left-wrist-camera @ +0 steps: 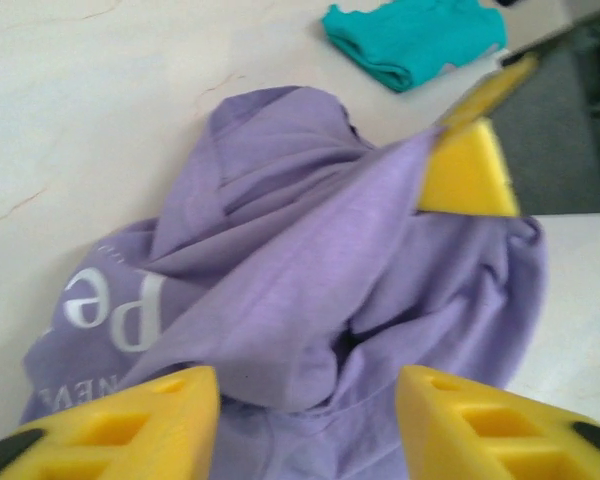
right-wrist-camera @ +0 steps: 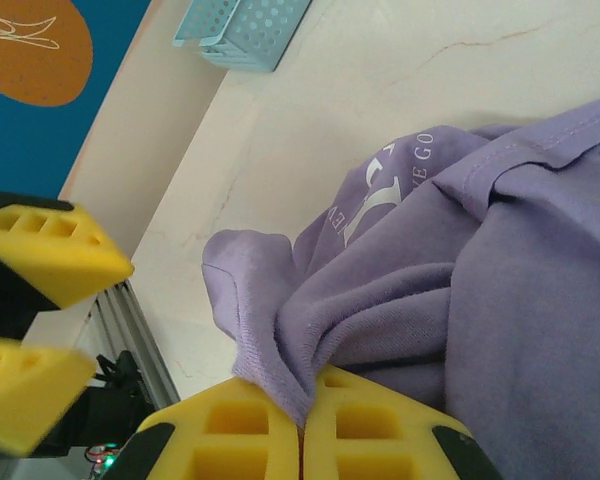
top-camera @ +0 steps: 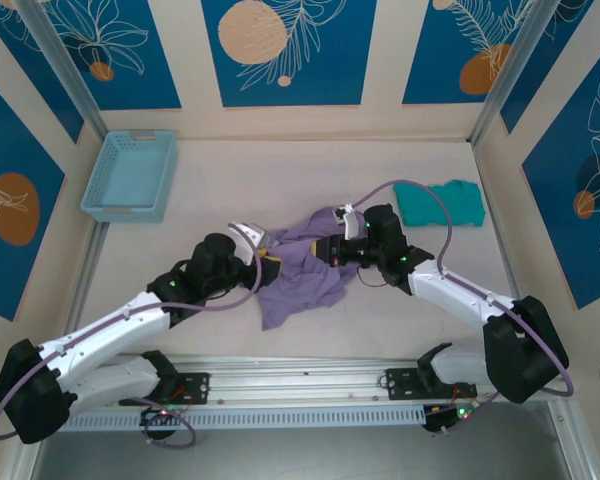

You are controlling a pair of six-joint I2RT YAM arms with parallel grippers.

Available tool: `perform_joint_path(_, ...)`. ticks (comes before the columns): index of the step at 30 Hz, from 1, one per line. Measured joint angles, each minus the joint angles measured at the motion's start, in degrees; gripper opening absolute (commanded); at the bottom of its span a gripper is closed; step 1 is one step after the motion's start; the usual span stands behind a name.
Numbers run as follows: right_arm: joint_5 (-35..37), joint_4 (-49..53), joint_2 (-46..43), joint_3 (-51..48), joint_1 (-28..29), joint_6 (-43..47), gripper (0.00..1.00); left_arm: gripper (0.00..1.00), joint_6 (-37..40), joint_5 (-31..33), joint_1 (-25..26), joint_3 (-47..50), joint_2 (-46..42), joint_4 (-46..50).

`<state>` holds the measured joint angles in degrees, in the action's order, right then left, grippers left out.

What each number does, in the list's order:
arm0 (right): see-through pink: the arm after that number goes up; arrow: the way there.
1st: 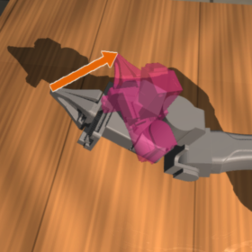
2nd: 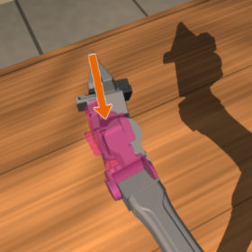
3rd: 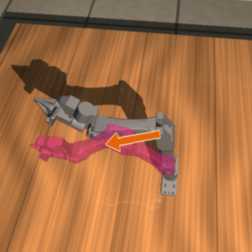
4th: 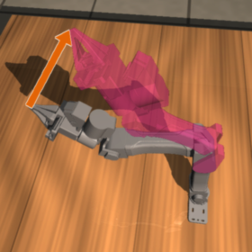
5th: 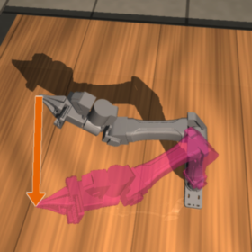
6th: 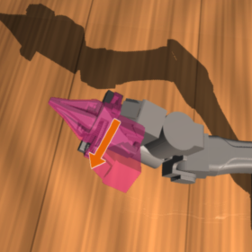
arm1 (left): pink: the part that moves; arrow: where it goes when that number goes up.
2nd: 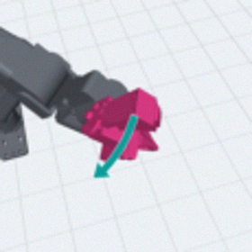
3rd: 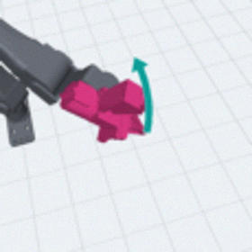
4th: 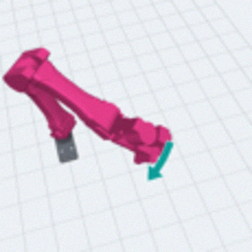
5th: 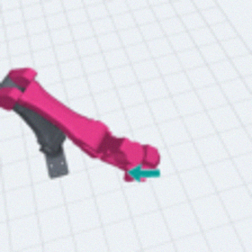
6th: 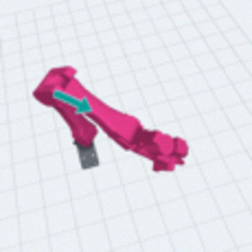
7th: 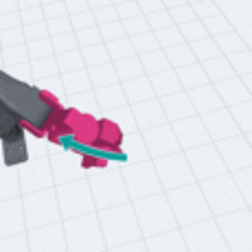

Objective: Fold the inside-out t-shirt

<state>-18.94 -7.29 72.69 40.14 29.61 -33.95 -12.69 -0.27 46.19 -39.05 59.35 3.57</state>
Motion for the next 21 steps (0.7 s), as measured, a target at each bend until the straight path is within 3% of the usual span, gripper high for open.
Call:
perform_joint_path(6,-2.08,0.48,0.02,0.59,-0.59,-0.85,0.0,0.66,4.66,2.38,2.6,-3.87,11.17,0.52)
perform_joint_path(10,-3.26,0.92,-0.15,0.59,-1.86,-0.76,0.0,0.63,6.99,4.55,2.58,-7.43,18.47,0.02)
perform_joint_path(13,-4.15,1.01,-0.7,0.52,-2.78,-0.5,0.0,0.48,7.93,4.59,2.14,-9.25,22.82,-1.31)
perform_joint_path(15,-4.72,1.07,-1.64,0.22,-3.34,-0.09,0.0,0.28,8.24,2.91,1.46,-10.38,25.42,-2.08)
perform_joint_path(17,-5.46,1.05,-2.93,-0.52,-4.07,0.63,0.01,0.02,7.85,-0.85,0.22,-11.13,27.28,-2.99)
perform_joint_path(21,-5.25,2.47,-5.49,-1.86,-5.64,3.45,0.03,0.0,4.94,-12.24,-3.21,-11.23,27.56,-5.07)
